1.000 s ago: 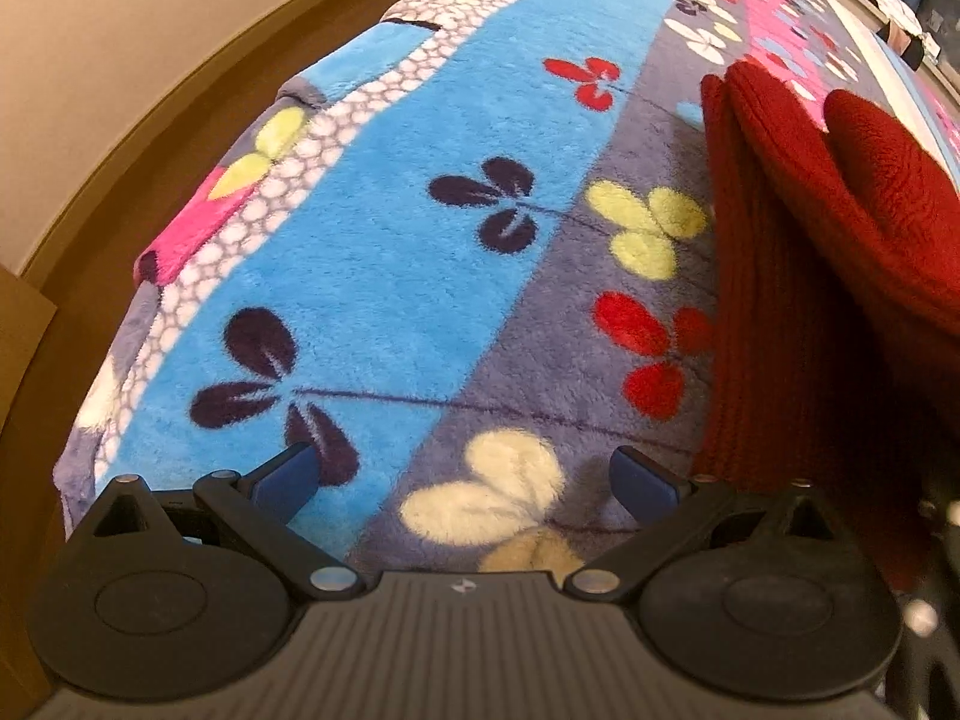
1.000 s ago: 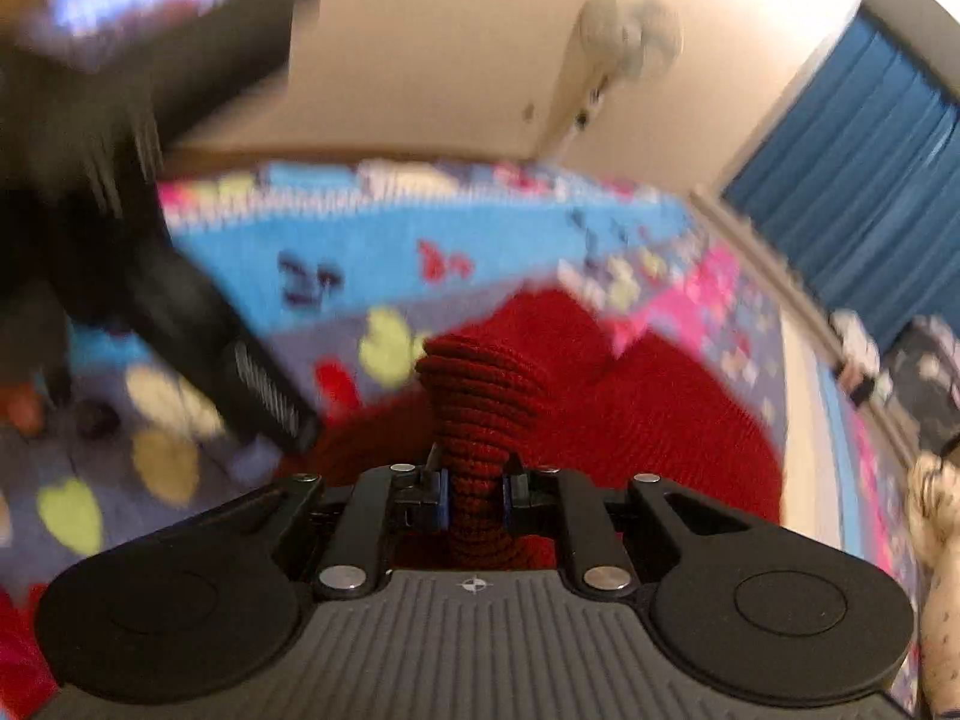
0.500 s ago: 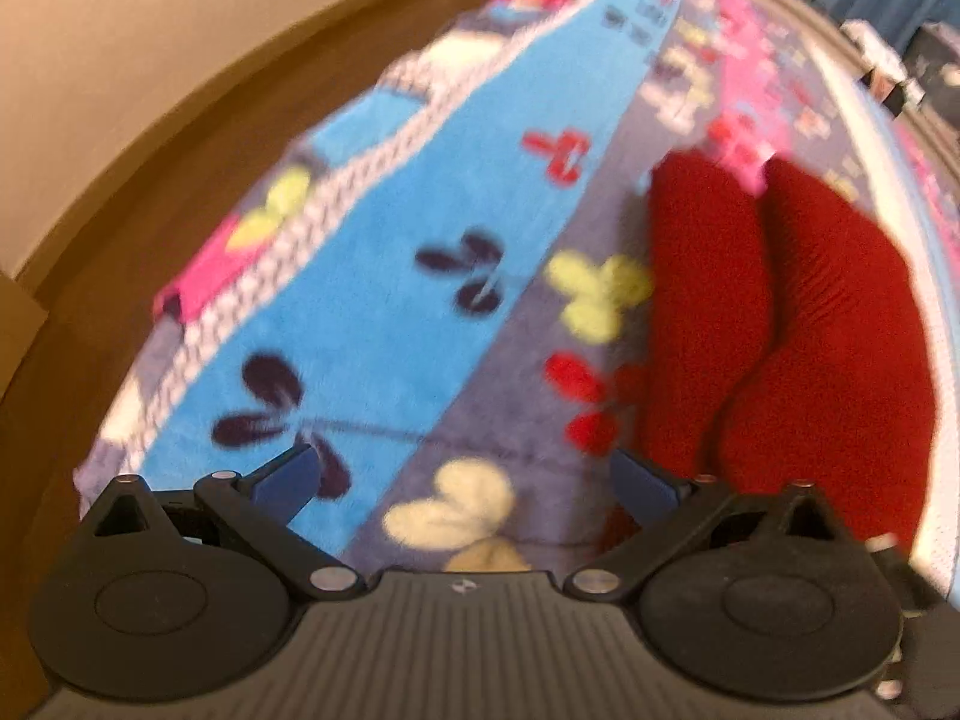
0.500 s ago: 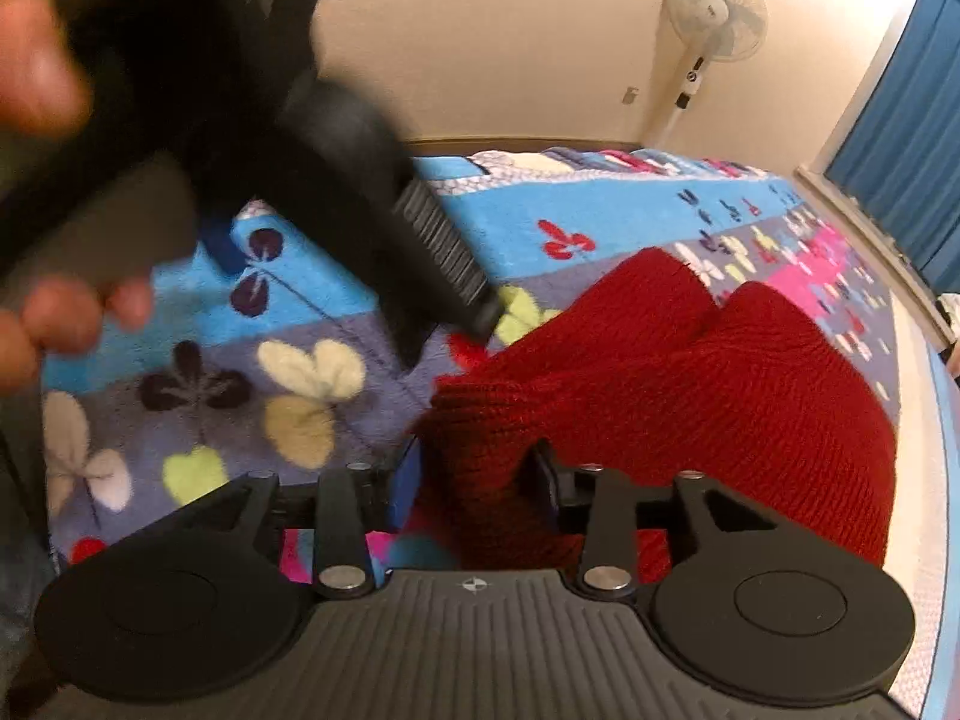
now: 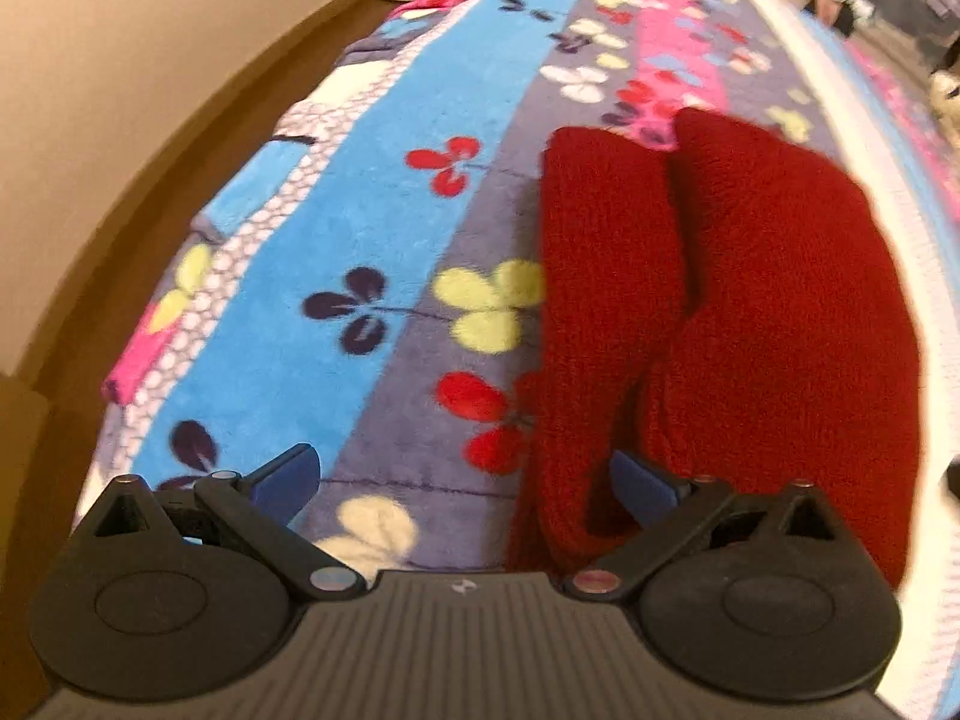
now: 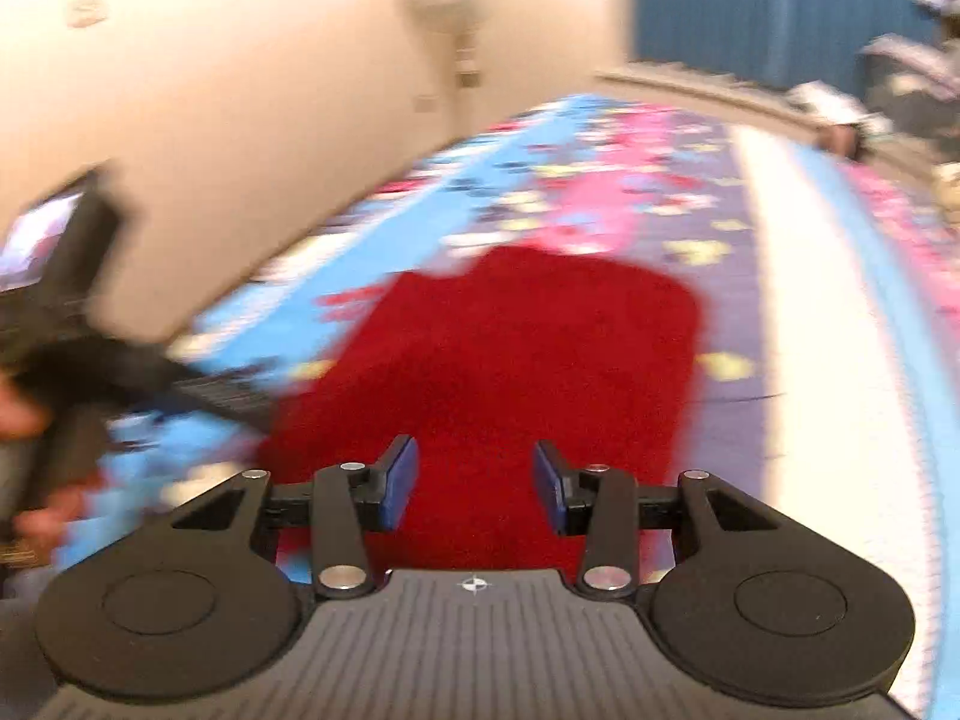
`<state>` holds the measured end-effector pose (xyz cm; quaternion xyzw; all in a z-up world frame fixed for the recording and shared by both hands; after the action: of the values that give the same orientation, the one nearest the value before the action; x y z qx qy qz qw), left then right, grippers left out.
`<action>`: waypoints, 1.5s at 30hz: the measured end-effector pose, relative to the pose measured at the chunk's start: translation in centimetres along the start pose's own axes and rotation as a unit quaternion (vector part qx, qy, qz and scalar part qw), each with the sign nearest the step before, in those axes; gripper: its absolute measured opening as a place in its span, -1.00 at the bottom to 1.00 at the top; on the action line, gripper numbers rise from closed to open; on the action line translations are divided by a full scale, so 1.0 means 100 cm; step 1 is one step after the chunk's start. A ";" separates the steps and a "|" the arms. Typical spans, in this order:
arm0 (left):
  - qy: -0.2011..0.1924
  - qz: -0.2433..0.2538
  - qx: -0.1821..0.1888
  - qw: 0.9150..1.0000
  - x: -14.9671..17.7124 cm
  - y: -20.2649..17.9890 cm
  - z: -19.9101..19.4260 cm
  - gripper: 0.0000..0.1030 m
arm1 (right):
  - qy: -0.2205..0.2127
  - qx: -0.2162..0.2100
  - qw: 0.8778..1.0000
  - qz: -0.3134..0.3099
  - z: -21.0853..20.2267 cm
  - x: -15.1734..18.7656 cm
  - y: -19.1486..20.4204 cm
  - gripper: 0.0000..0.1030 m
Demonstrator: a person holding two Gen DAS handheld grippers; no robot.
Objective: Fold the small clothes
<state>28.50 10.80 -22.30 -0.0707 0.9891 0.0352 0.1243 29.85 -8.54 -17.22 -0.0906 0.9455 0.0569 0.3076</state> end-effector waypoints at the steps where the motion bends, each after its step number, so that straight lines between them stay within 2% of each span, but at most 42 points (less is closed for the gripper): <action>1: 0.003 0.002 -0.017 1.000 0.002 0.002 0.006 0.99 | 0.020 0.006 1.000 0.007 0.015 0.004 -0.007 -0.35; 3: 0.012 -0.003 -0.018 1.000 0.008 0.009 0.017 1.00 | 0.102 -0.018 0.995 0.006 0.056 0.031 -0.004 -0.36; 4: 0.018 -0.008 -0.010 1.000 0.012 0.012 0.021 1.00 | 0.113 -0.017 0.993 -0.008 0.069 0.045 0.002 -0.36; 6: 0.015 -0.015 -0.001 1.000 0.015 0.017 0.020 1.00 | 0.087 0.011 0.994 -0.067 0.069 0.054 0.015 -0.37; 7: 0.017 -0.015 -0.003 1.000 0.016 0.018 0.016 1.00 | 0.085 0.006 0.994 -0.065 0.064 0.052 0.016 -0.37; 9: 0.019 -0.013 -0.002 1.000 0.017 0.016 0.003 1.00 | 0.096 -0.032 0.995 -0.023 0.052 0.042 0.009 -0.32; 12: 0.010 0.002 -0.024 1.000 0.021 0.011 -0.023 1.00 | 0.098 -0.063 0.993 0.019 0.021 0.026 -0.007 0.13; 15: 0.002 0.013 -0.019 1.000 0.033 0.003 -0.046 1.00 | 0.089 -0.069 0.994 0.013 -0.017 0.020 -0.013 0.34; 17: -0.003 0.016 -0.011 1.000 0.043 -0.002 -0.058 0.99 | 0.085 -0.062 0.994 0.017 -0.035 0.022 -0.016 0.39; 23: -0.014 0.022 0.003 1.000 0.076 -0.012 -0.087 0.99 | 0.063 -0.054 0.996 0.035 -0.081 0.037 -0.019 0.40; 34: -0.030 0.021 0.010 0.999 0.115 -0.014 -0.118 0.99 | 0.069 -0.053 0.996 0.017 -0.124 0.078 -0.004 0.42; 40: -0.028 0.015 0.011 0.999 0.121 -0.013 -0.121 0.99 | 0.066 -0.043 0.997 0.010 -0.136 0.090 -0.007 0.47; 45: -0.002 -0.019 0.027 0.999 0.104 -0.016 -0.104 0.99 | 0.087 -0.031 0.996 0.014 -0.119 0.081 -0.027 0.49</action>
<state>16.20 6.98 -14.93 -0.0858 0.9880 0.0061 0.1283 17.19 -14.25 -12.60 -0.0920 0.9676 0.0827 0.2201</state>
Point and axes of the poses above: each gripper's, at about its wrist camera, not at the fingertips, and z roughly the way its jaws point, y to its left, x to its underside, the point moved 9 cm from there along z, roughly the way its jaws point, and after that the axes turned 11 degrees about y, right-handed, at the moved point
